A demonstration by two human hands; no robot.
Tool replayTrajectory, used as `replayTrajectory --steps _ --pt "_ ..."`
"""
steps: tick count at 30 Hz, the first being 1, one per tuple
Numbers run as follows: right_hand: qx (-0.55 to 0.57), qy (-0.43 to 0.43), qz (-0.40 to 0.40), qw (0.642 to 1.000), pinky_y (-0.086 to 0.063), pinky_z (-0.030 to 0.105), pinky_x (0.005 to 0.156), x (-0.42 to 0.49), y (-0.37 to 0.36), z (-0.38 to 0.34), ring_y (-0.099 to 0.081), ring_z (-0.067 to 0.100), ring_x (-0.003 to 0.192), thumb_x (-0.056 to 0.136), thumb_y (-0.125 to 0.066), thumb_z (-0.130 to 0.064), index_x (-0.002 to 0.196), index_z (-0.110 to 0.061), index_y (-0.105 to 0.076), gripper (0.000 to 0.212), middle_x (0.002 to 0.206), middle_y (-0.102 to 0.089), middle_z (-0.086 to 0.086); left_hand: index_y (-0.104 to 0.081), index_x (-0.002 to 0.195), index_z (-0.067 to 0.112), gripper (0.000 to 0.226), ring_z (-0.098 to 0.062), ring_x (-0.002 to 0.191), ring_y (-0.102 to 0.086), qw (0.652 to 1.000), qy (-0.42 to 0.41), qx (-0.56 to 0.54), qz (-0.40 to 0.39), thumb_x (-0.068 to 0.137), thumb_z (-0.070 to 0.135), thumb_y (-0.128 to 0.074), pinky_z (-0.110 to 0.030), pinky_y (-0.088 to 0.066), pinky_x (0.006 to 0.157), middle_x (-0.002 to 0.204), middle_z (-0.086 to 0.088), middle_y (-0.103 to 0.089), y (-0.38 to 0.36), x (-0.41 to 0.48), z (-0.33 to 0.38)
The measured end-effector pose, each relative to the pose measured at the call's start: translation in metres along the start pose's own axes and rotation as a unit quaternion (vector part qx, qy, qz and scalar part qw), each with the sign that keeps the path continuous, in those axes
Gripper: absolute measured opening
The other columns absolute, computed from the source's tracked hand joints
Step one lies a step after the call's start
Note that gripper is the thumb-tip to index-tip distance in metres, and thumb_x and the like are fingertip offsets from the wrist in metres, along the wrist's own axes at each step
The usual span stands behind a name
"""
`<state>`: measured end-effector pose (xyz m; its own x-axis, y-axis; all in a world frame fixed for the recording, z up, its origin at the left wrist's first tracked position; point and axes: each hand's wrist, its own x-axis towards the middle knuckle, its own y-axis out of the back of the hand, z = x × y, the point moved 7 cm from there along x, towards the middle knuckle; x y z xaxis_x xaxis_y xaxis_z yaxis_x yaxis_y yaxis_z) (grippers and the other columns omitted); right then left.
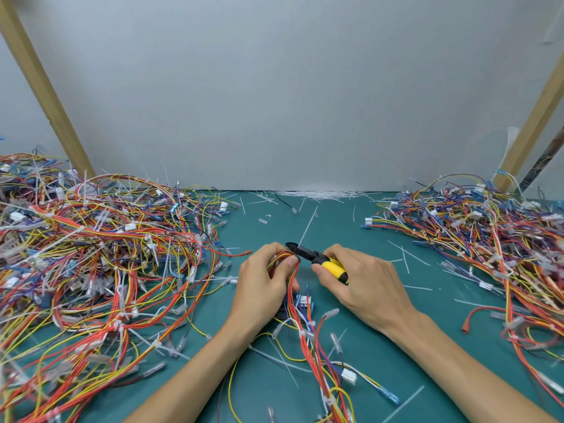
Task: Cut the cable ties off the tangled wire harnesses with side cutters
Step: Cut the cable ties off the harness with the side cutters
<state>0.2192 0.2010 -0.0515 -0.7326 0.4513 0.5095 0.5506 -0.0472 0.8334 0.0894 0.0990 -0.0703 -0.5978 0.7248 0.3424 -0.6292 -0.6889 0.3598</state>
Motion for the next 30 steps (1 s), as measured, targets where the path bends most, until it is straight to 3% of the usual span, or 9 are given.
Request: replayTrajectory --steps 8,14,20,30 --pt "0.004 -0.012 -0.013 1.0 -0.038 0.032 0.054 -0.0004 -0.0026 0.0005 -0.057 0.016 0.065 0.089 -0.035 -0.067 0.089 -0.028 -0.056 0.044 0.066 -0.058 -0.006 -0.06 0.079 0.02 0.018 -0.008 0.049 -0.059 1.0 0.014 -0.008 -0.002 0.096 0.014 -0.056 -0.02 -0.045 0.053 0.055 0.0 -0.066 0.0 -0.0004 -0.0009" --pt "-0.003 0.003 0.027 1.0 -0.031 0.026 0.053 -0.0013 0.0035 -0.0013 -0.052 0.01 0.068 0.089 -0.037 -0.063 0.089 -0.031 -0.057 0.038 0.068 -0.053 -0.012 -0.061 0.08 0.02 0.018 -0.01 0.048 -0.059 0.999 0.034 -0.033 -0.014 0.097 0.015 -0.056 -0.025 -0.046 0.054 0.054 0.0 -0.066 -0.0011 0.0005 -0.0045" --pt "0.0 0.01 0.017 1.0 -0.032 0.024 0.059 -0.0003 0.0015 0.0002 -0.053 0.01 0.076 0.09 -0.038 -0.062 0.096 -0.032 -0.059 0.037 0.076 -0.055 -0.012 -0.061 0.079 0.023 0.02 -0.015 0.049 -0.059 0.998 0.035 -0.04 -0.014 0.097 0.016 -0.055 -0.033 -0.051 0.055 0.056 -0.002 -0.067 -0.0012 0.0014 -0.0072" --pt "-0.003 0.0 -0.003 1.0 -0.03 0.027 0.055 -0.0001 -0.002 0.0018 -0.051 0.009 0.068 0.088 -0.032 -0.066 0.09 -0.032 -0.055 0.041 0.068 -0.053 -0.01 -0.061 0.08 0.024 0.02 -0.015 0.052 -0.061 0.998 0.034 -0.044 -0.011 0.097 0.016 -0.055 -0.03 -0.049 0.057 0.055 -0.001 -0.066 -0.0001 0.0017 -0.0075"
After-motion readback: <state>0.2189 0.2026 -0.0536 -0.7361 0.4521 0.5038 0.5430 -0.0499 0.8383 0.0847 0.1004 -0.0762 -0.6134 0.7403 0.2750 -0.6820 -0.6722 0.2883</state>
